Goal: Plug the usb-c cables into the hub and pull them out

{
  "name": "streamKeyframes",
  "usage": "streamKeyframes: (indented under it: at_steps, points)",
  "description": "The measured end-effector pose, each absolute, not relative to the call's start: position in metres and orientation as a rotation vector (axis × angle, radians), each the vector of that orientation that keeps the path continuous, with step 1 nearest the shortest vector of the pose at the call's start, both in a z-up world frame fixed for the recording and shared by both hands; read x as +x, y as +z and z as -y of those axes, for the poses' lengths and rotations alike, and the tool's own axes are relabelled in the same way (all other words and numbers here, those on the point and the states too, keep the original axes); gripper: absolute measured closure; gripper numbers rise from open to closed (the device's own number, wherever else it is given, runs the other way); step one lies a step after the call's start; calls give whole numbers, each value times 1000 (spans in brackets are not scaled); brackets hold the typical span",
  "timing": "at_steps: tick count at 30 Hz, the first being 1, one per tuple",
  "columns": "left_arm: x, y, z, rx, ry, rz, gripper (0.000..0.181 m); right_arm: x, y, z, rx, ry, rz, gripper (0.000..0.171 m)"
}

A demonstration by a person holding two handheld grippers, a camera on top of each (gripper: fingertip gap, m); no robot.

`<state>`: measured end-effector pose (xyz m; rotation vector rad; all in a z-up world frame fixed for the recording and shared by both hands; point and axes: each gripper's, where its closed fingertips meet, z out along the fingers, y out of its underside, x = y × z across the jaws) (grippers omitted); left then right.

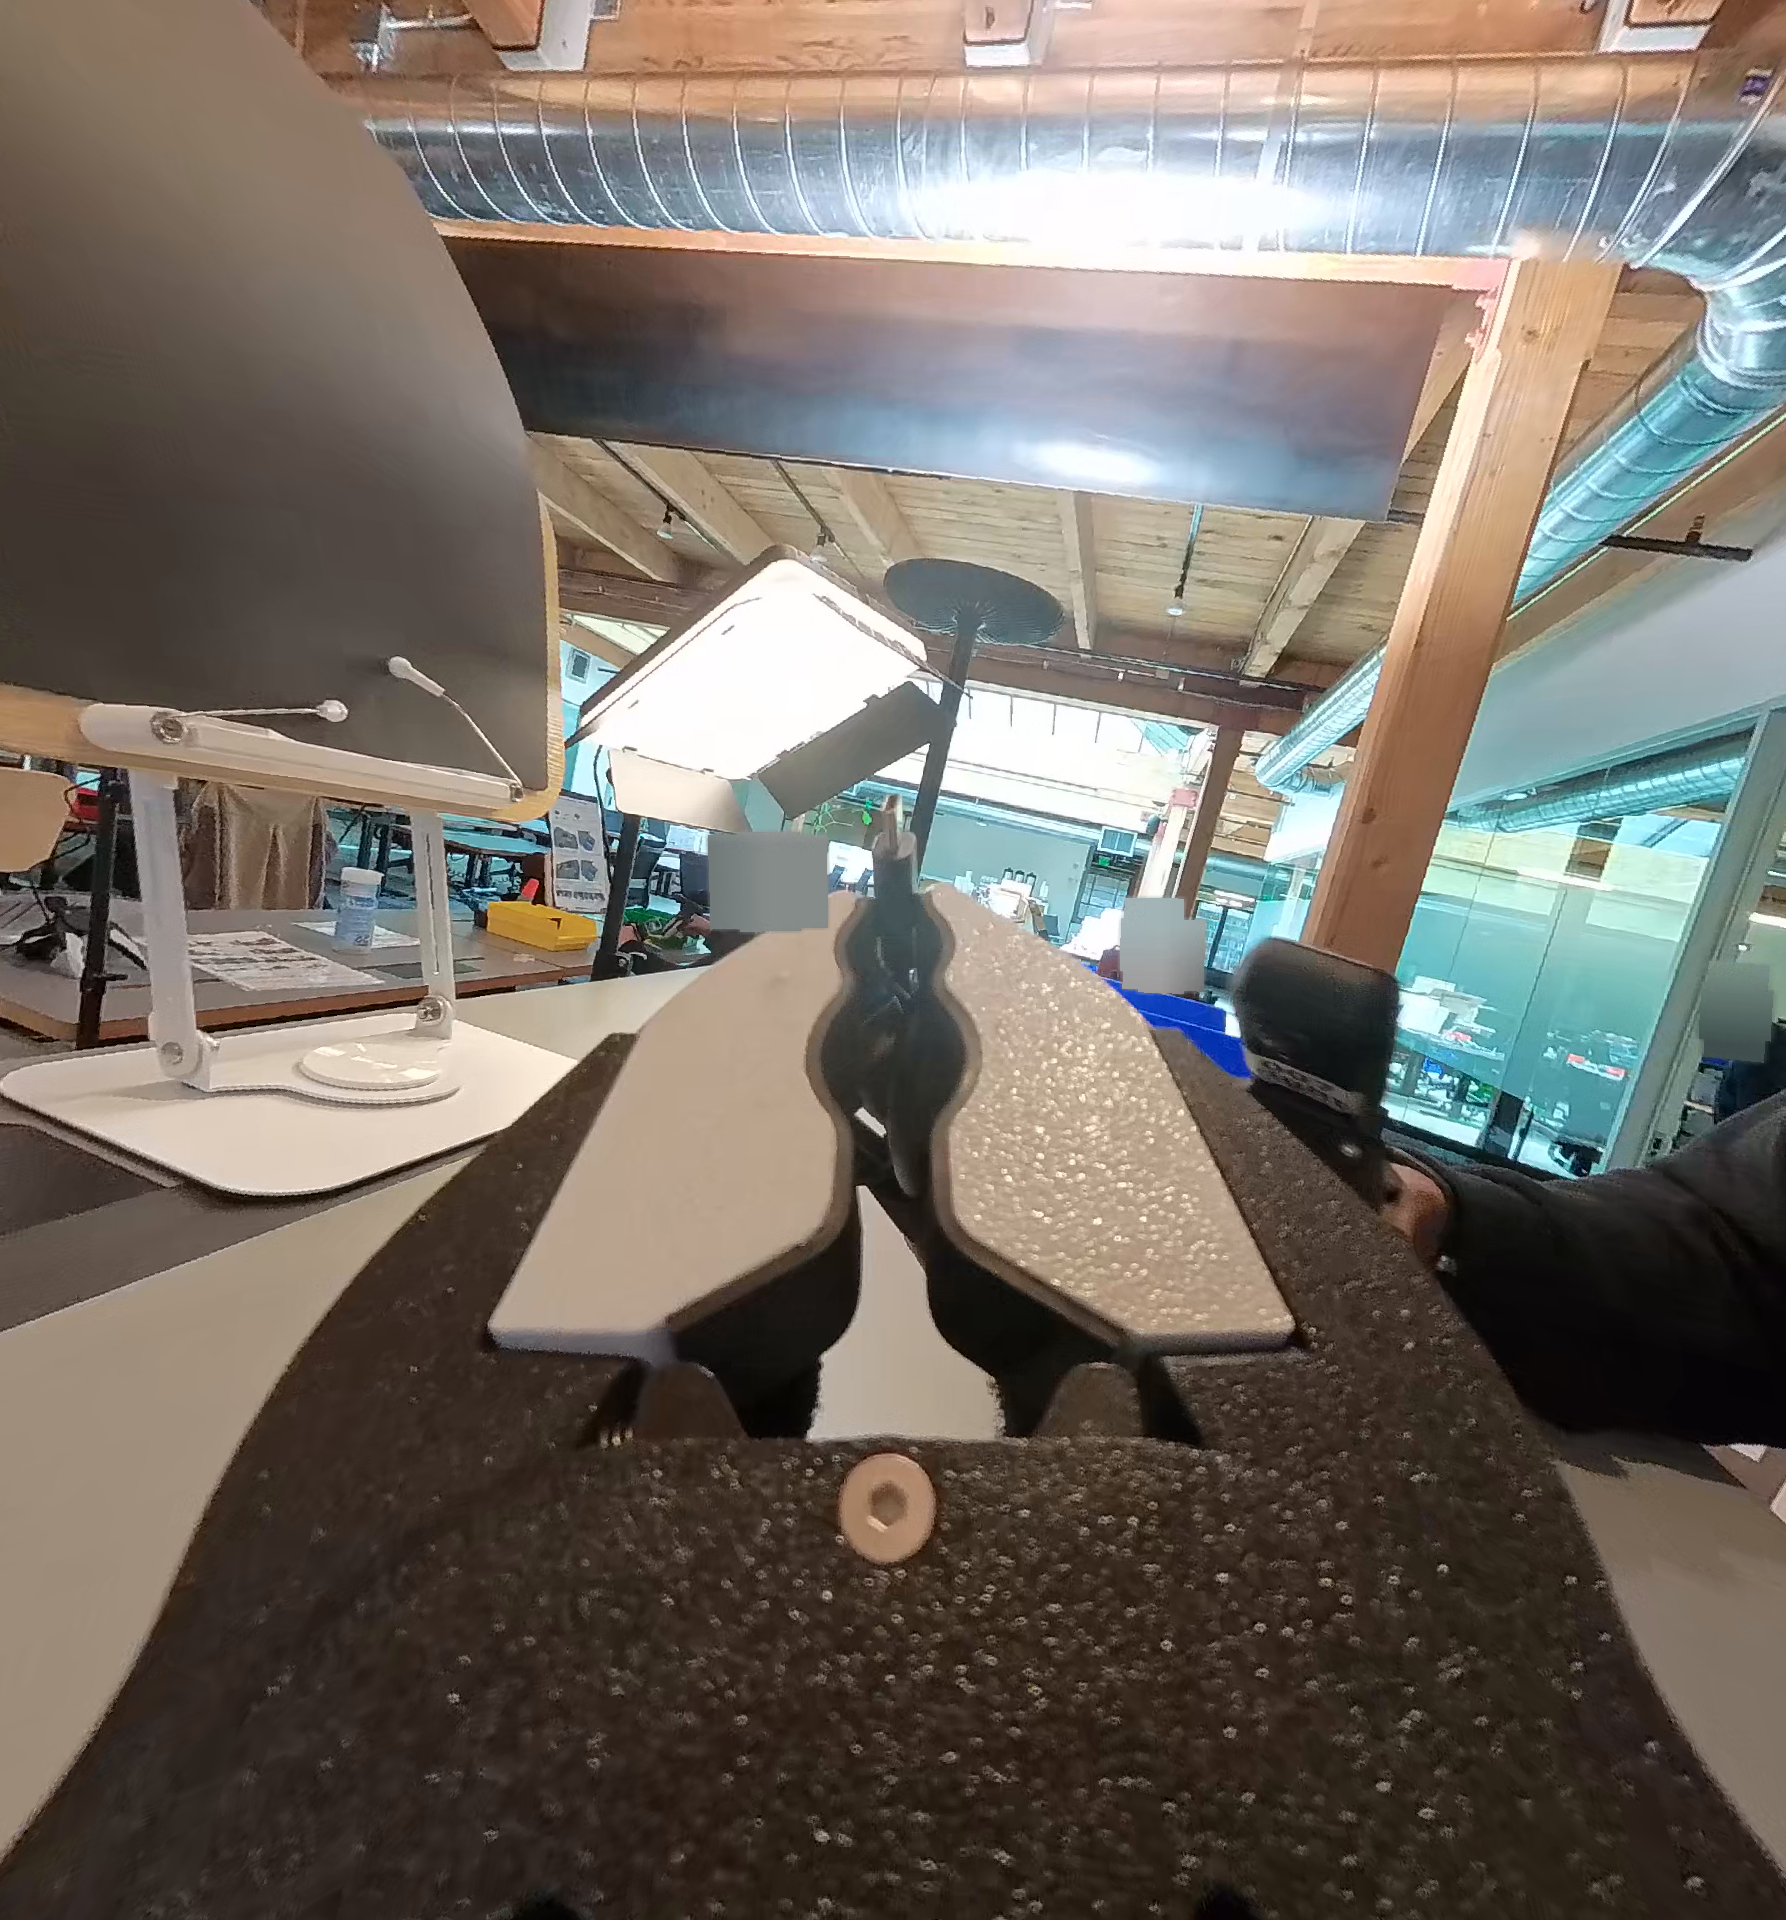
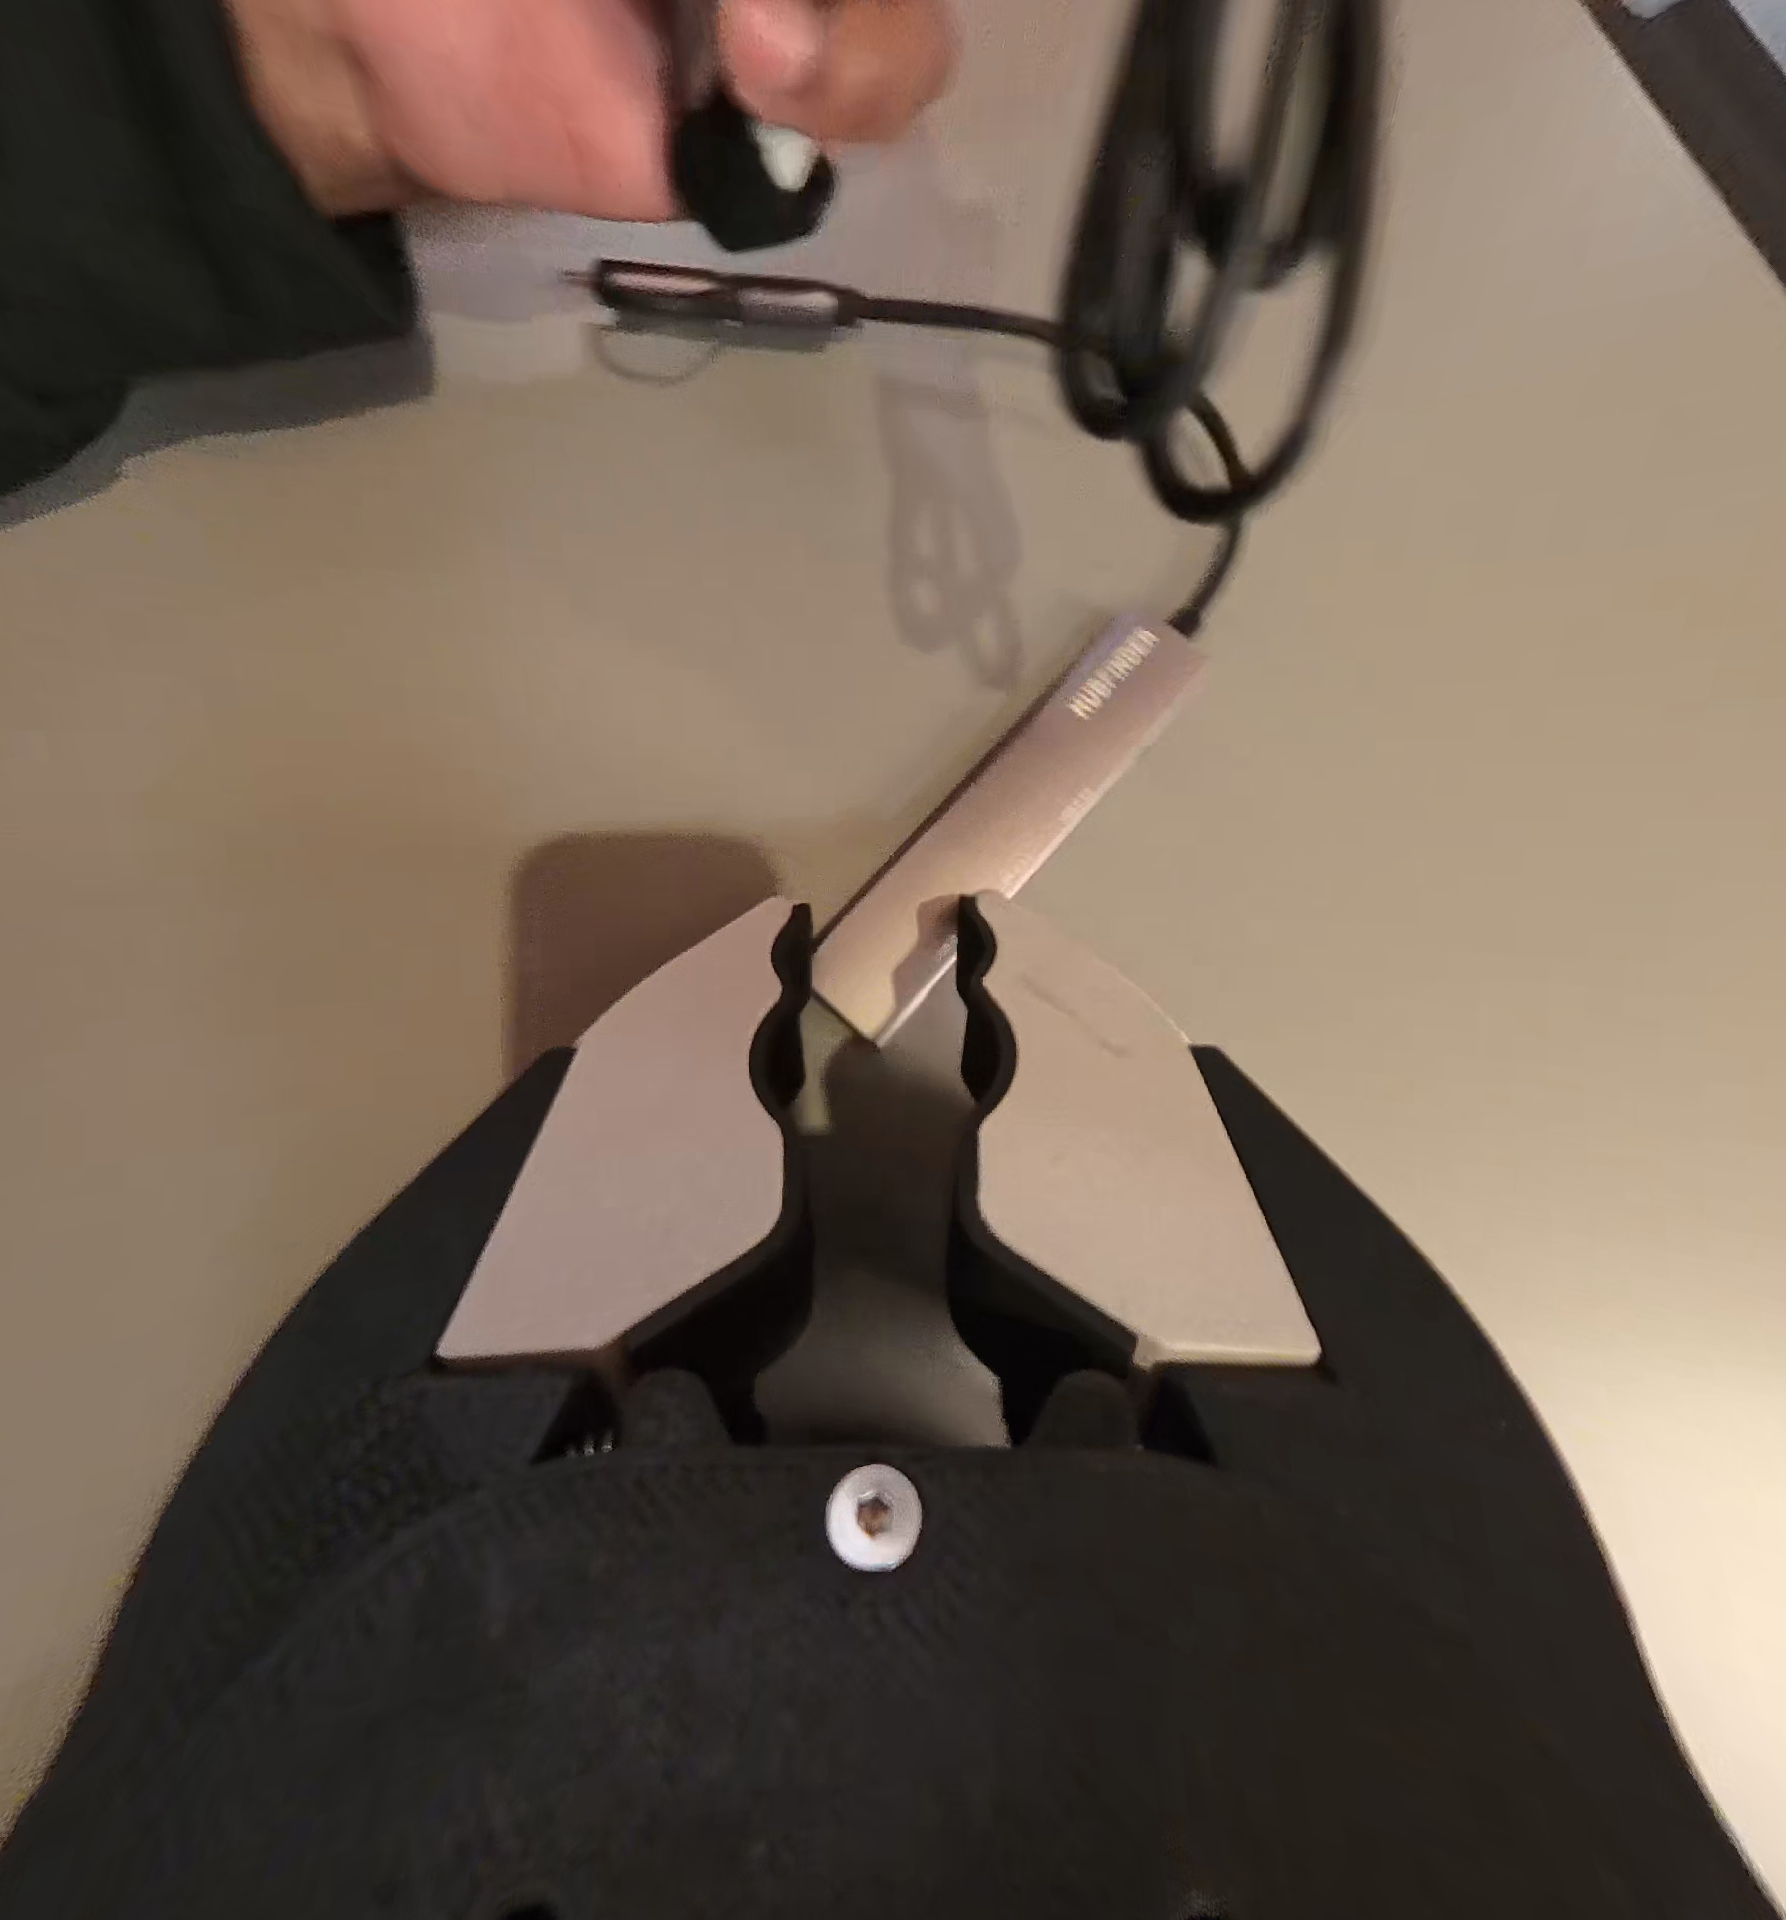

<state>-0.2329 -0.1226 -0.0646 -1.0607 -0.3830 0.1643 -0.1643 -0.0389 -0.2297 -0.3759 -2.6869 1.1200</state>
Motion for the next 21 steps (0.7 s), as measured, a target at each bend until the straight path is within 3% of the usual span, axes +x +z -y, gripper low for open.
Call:
streamKeyframes:
  at_steps: [9,13,15,21]
  points:
    - [-240,-63,144,-988,156,419,174,-151,-201,55,-266,1465,2749,144]
    - [-240,-62,158,-964,147,426,175,-169,-193,47,207,1281,2655,141]
    - [-238,-61,165,-943,112,412,175,-162,-199,47,492,1197,2697,123]
    - [-209,-67,160,-1045,-172,262,174,-181,-223,42,899,707,2749,106]
